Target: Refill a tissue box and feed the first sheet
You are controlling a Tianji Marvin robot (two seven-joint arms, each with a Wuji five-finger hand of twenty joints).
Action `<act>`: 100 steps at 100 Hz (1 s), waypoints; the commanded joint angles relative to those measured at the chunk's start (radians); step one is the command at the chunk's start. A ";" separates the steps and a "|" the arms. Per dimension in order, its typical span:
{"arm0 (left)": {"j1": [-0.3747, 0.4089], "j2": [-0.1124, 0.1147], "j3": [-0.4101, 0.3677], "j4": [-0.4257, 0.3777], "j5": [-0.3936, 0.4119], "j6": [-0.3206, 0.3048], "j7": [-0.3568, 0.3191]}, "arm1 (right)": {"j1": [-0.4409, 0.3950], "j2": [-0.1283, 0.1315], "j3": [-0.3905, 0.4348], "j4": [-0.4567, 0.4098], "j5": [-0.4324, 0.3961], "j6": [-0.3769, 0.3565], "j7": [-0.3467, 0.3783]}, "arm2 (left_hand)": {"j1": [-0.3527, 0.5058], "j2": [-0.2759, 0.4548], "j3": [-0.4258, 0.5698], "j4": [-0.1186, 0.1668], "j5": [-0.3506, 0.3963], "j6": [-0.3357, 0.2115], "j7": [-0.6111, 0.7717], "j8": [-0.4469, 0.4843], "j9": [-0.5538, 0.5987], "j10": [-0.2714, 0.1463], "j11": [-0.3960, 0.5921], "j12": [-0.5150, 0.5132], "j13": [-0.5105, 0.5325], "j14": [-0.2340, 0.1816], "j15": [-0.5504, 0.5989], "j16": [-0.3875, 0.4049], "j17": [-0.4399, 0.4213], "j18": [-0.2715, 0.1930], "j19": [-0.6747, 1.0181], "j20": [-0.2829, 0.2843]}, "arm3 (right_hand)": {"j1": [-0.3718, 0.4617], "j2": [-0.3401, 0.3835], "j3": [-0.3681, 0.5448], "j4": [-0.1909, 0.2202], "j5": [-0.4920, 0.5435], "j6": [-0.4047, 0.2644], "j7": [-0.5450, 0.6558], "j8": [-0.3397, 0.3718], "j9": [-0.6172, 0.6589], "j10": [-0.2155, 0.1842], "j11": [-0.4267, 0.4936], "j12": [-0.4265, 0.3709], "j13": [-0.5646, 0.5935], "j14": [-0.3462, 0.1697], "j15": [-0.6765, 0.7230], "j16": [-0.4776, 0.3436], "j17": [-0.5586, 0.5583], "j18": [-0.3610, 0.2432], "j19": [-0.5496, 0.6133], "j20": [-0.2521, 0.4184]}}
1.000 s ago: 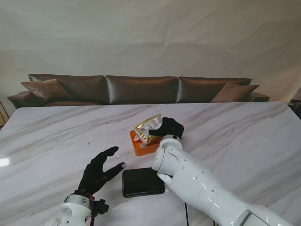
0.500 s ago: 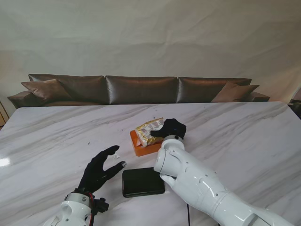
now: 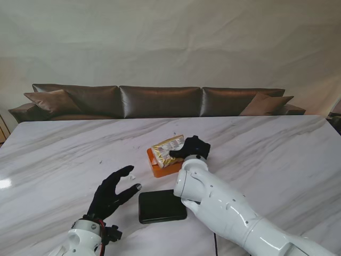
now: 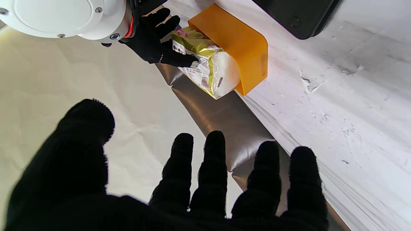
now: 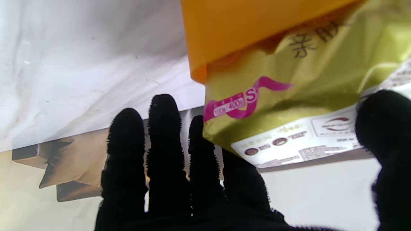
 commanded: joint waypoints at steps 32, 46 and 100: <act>0.014 0.001 -0.011 -0.007 0.000 -0.007 -0.016 | -0.006 0.017 -0.009 -0.045 -0.009 0.034 0.061 | -0.007 0.035 -0.029 0.001 -0.010 -0.017 -0.009 -0.012 -0.007 -0.032 -0.006 -0.003 -0.008 -0.021 -0.005 -0.006 -0.013 0.018 -0.010 0.003 | -0.093 0.039 0.035 0.031 -0.187 0.048 -0.017 -0.047 -0.125 0.042 -0.048 -0.042 -0.087 0.004 -0.061 0.005 -0.025 -0.034 -0.024 0.024; 0.007 0.001 -0.008 -0.003 0.016 0.000 -0.010 | -0.022 0.028 0.007 -0.061 -0.022 0.025 0.055 | -0.006 0.031 -0.029 0.000 -0.007 -0.021 -0.008 -0.012 -0.021 -0.031 -0.011 -0.005 -0.013 -0.026 -0.007 -0.007 -0.011 0.019 -0.009 0.004 | -0.115 0.049 0.036 0.020 -0.273 0.051 0.006 -0.101 -0.152 0.036 -0.106 -0.121 -0.114 0.005 -0.117 -0.020 -0.029 -0.038 -0.033 0.029; -0.078 0.031 -0.048 0.003 0.186 0.022 -0.092 | -0.189 0.101 0.183 -0.253 -0.056 -0.053 0.036 | -0.029 -0.063 0.148 -0.015 0.084 -0.077 0.036 -0.024 0.015 -0.059 -0.057 -0.076 0.009 -0.138 -0.061 -0.117 -0.008 -0.023 -0.135 -0.179 | -0.104 0.039 0.038 -0.001 -0.342 -0.007 0.081 -0.196 -0.139 -0.015 -0.176 -0.248 -0.151 -0.007 -0.329 -0.140 -0.036 -0.031 -0.066 0.022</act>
